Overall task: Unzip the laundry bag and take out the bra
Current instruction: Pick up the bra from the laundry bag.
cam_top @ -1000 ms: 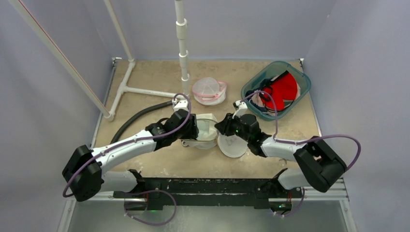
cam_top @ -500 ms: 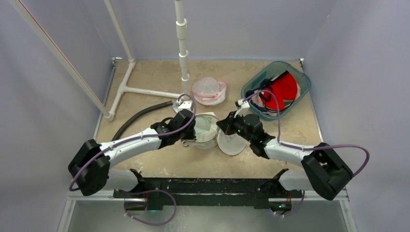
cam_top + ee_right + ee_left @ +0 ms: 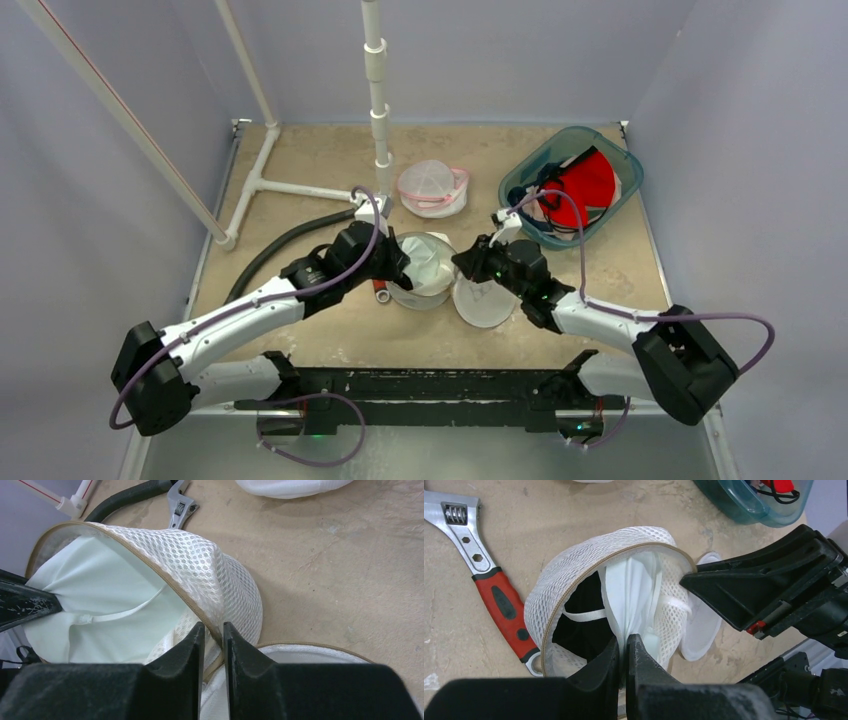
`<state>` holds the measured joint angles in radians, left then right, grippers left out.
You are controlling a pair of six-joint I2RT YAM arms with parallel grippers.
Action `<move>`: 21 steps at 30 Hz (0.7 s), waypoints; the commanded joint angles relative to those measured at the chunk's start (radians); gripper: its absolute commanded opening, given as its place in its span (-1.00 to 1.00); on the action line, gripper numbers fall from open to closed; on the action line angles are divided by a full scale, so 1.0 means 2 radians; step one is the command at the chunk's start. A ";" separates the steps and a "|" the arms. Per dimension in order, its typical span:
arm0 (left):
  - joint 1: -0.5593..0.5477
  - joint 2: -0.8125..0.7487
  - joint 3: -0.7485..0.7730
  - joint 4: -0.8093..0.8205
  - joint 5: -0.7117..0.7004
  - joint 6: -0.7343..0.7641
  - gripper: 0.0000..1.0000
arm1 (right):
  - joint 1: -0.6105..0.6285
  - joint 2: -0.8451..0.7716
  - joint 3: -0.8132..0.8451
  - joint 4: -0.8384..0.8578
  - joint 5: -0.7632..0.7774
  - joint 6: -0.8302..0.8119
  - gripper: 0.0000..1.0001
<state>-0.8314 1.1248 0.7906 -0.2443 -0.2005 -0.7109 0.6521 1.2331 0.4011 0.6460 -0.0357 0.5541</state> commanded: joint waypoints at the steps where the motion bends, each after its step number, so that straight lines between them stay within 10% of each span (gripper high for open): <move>1: 0.002 -0.019 0.021 0.040 0.027 0.019 -1.00 | -0.002 -0.022 -0.004 -0.007 0.016 0.000 -0.37; 6: 0.002 -0.036 0.031 0.045 0.033 0.033 -1.00 | -0.002 -0.044 -0.003 -0.025 0.016 0.005 0.12; 21: 0.002 -0.055 0.053 0.043 0.073 0.061 -1.00 | -0.001 -0.093 0.019 -0.061 0.031 -0.003 0.18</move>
<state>-0.8314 1.0412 0.8597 -0.2230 -0.0883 -0.6285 0.6521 1.0592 0.4000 0.5484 -0.0116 0.5636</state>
